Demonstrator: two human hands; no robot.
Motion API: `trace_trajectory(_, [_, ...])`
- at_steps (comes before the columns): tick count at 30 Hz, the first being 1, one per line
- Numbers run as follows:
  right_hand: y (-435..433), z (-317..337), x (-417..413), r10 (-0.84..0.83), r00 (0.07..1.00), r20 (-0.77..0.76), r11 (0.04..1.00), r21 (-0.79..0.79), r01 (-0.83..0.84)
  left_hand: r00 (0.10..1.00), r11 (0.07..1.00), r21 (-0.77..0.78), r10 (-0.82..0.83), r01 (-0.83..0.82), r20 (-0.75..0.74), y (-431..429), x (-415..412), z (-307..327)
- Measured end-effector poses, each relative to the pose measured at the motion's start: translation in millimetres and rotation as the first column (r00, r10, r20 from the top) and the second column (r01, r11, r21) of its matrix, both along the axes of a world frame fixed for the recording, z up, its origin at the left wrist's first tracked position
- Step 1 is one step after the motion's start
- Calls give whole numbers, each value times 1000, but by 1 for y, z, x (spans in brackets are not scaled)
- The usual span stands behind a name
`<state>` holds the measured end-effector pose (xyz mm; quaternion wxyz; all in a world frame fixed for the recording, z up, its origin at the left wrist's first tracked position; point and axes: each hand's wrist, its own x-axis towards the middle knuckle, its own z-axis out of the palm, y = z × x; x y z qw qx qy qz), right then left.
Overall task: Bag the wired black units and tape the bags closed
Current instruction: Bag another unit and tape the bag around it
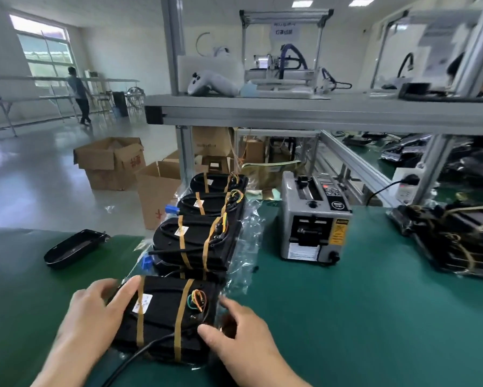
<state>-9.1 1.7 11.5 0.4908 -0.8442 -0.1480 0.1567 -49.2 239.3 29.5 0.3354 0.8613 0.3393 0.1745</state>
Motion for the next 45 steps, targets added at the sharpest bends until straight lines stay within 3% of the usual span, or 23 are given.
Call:
trace_trajectory(3, [-22,1,2,-22,1000,-14,1000,-18,21,992,965,261,-1,-32,126,-33,-5,10])
trace_trajectory(7, [-63,3,3,-107,994,11,994,2,107,891,919,352,-302,177,339,-122,-3,22])
trace_trajectory(10, [-96,3,3,-188,982,-9,979,82,188,778,866,317,-491,387,392,-190,13,21])
trace_trajectory(16, [-192,0,13,-405,913,-50,903,134,408,681,724,30,-661,689,314,-295,69,4])
trace_trajectory(22, [-278,-7,25,-583,802,-125,784,171,597,586,607,-22,-756,794,293,-369,110,-3])
trace_trajectory(27, [-316,-10,47,-666,728,-161,698,210,685,579,596,-37,-760,802,296,-401,133,-15])
trace_trajectory(31, [-343,-1,79,-733,635,-244,532,376,759,599,565,-202,-772,800,213,-426,170,-2])
trace_trajectory(35, [-374,16,123,-727,562,-393,292,565,772,548,525,-165,-821,835,158,-455,219,21])
trace_trajectory(45, [-428,41,210,-604,492,-627,-37,639,768,590,522,-294,-772,801,237,-514,326,38])
